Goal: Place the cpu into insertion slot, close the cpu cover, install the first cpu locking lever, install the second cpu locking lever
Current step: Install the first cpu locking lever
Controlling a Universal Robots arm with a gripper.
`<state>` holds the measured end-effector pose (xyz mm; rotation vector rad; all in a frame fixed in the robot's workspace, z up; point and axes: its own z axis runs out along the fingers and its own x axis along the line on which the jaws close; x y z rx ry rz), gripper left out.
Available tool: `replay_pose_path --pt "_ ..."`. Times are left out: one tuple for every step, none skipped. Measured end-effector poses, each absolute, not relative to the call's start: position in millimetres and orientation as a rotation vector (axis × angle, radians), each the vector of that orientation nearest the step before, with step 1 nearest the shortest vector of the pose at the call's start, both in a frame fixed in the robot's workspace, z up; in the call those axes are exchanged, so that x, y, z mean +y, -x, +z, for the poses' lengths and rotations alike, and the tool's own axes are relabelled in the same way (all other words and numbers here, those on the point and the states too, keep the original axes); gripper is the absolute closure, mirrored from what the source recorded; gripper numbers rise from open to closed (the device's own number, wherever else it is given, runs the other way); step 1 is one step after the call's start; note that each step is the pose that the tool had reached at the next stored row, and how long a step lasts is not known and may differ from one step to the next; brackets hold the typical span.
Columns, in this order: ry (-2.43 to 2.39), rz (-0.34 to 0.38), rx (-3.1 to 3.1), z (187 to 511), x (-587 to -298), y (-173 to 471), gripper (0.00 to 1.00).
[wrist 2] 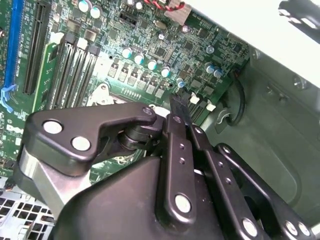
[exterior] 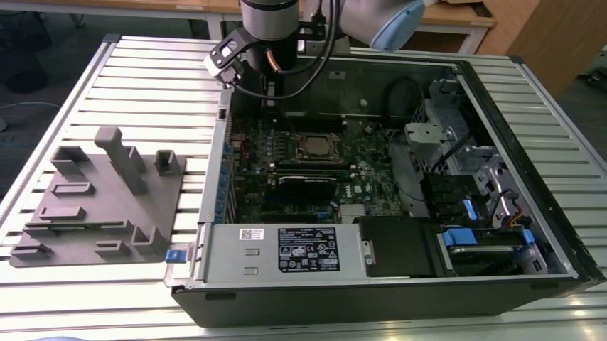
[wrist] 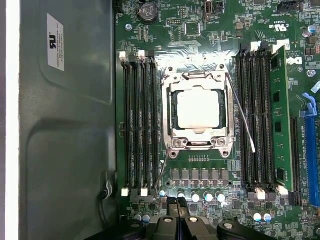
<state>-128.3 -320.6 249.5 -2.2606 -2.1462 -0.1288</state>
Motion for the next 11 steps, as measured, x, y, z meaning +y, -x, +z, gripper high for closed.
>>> replay_pose_path --pt "2.261 -0.129 -2.146 249.5 -320.6 128.3 0.89" --pt "2.261 -0.129 -2.146 249.6 -320.5 128.3 0.89" --pt "2.261 -0.130 -2.146 249.8 -320.5 128.3 0.89" --pt "2.261 -0.130 -2.146 250.2 -320.4 128.3 0.89" --pt "2.261 -0.130 -2.146 250.6 -320.5 128.3 0.89" --pt "2.261 -0.129 -2.146 250.7 -320.5 128.4 0.89" --pt "2.261 -0.130 -2.146 250.8 -320.8 128.4 0.89" --pt "2.261 -0.130 -2.145 250.7 -321.5 128.4 0.89" --pt "2.261 -0.131 -2.145 250.5 -322.6 128.3 0.89" --pt "2.261 -0.130 -2.146 250.6 -324.2 128.3 0.89" --pt "2.261 -0.129 -2.146 250.8 -326.0 128.4 0.89"
